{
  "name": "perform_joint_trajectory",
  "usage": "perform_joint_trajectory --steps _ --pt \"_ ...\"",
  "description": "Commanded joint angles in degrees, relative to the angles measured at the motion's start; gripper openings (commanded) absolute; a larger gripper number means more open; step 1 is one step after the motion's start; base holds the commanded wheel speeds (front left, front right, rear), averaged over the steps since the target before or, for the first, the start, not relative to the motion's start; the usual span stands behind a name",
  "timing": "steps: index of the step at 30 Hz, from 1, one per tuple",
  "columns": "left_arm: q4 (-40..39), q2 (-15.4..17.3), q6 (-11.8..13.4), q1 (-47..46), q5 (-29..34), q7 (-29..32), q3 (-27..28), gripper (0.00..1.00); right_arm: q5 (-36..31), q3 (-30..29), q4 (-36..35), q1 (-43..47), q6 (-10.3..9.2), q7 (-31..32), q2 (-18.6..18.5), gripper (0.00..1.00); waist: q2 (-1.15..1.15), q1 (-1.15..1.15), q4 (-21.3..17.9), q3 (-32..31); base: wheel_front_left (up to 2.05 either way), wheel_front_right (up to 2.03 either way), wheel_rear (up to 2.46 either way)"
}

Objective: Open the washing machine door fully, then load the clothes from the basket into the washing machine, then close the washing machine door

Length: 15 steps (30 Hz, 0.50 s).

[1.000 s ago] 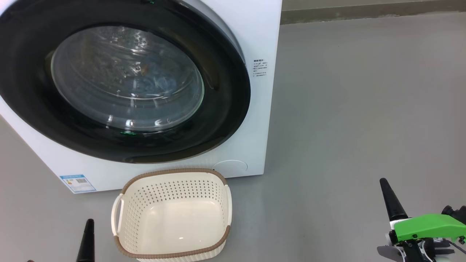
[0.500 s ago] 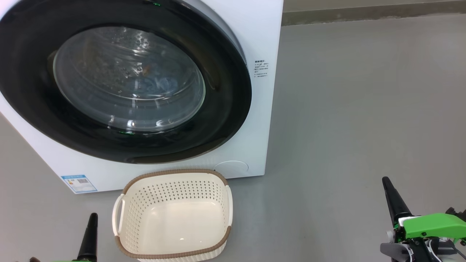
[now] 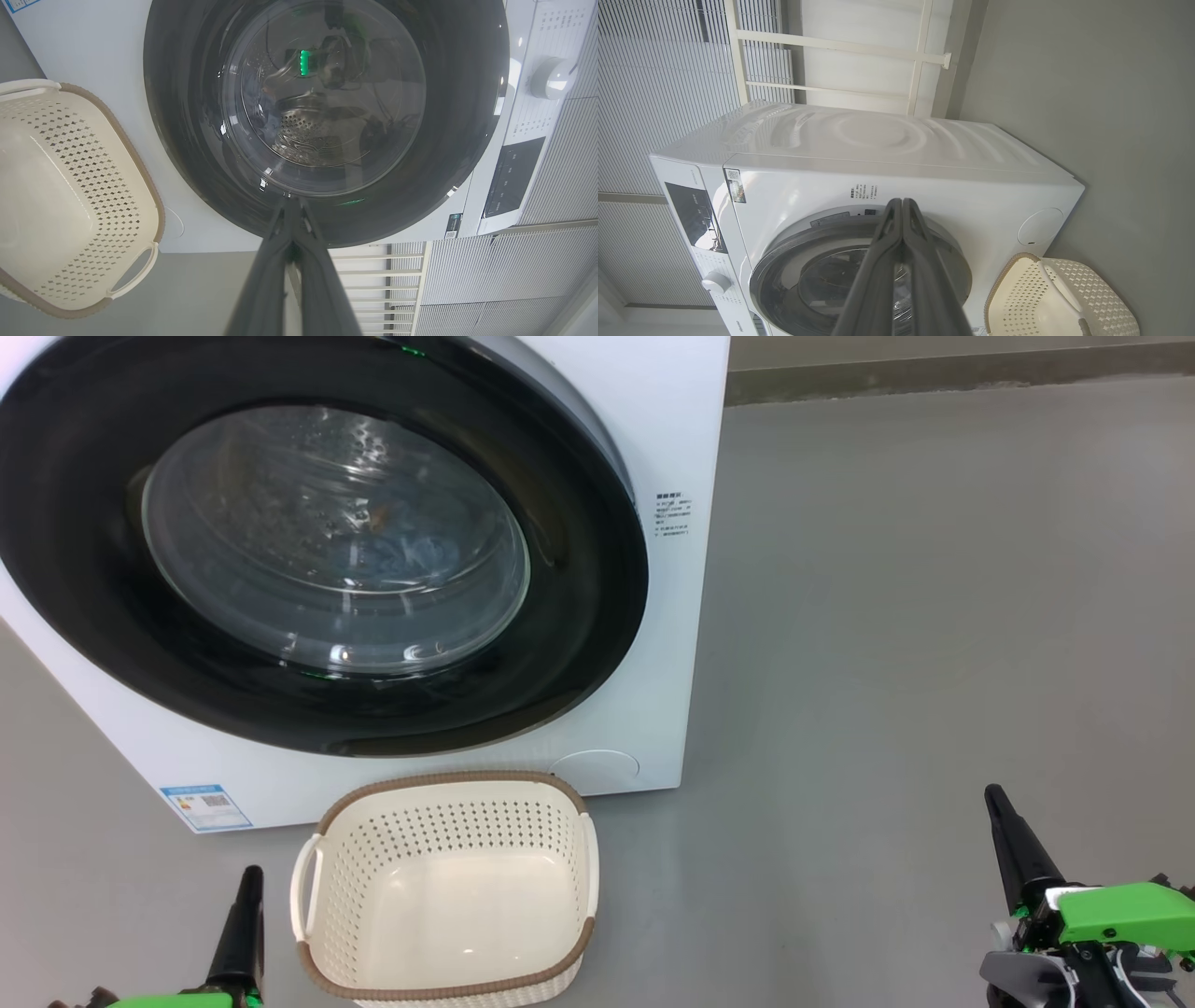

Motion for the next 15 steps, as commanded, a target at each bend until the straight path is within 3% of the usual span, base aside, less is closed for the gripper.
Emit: perform_joint_trajectory --steps 1,15 --pt "-1.85 0.46 0.02 -2.42 -1.59 0.68 1.99 0.00 1.99 0.52 -1.92 -1.97 0.02 0.71 -0.43 0.00 0.00 0.00 0.03 -0.03 0.00 0.00 0.00" --pt "-2.06 0.00 0.02 -2.76 -4.38 1.54 2.23 0.00 4.85 -0.03 -2.16 -1.99 0.02 1.62 -0.29 0.00 0.00 0.00 0.11 -0.11 0.00 0.00 0.00"
